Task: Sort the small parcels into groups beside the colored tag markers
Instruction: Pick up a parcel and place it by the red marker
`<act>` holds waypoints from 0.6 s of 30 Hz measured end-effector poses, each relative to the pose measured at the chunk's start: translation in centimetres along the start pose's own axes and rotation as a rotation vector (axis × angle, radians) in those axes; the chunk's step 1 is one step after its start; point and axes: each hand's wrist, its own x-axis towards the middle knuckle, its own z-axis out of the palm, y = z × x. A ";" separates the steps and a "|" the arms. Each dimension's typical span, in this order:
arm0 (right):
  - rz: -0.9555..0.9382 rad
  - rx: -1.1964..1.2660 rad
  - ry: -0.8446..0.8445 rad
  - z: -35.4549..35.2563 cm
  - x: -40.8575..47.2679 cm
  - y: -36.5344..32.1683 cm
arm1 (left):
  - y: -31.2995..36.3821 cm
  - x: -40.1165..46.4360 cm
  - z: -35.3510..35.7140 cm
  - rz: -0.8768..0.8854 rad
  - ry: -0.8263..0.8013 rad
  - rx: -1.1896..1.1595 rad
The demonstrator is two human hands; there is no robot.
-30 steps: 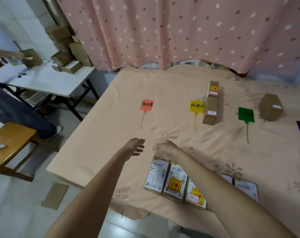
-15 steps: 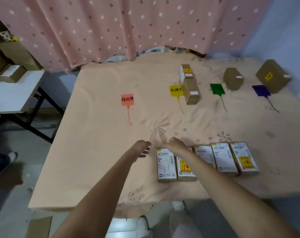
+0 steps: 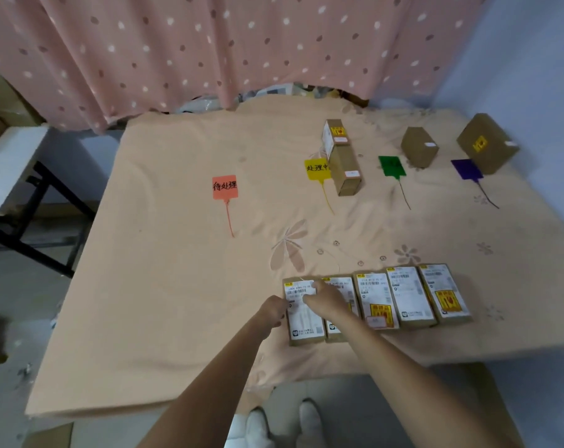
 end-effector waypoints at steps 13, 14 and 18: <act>-0.082 -0.442 0.132 3.8 1.6 0.1 | -0.8 0.9 -1.6 -0.093 0.033 -0.465; -0.085 -0.479 0.156 4.1 1.7 0.1 | -0.8 1.0 -1.7 -0.086 0.028 -0.467; -0.062 -0.556 0.232 5.6 1.9 0.0 | -0.8 0.7 -1.7 -0.070 0.002 -0.424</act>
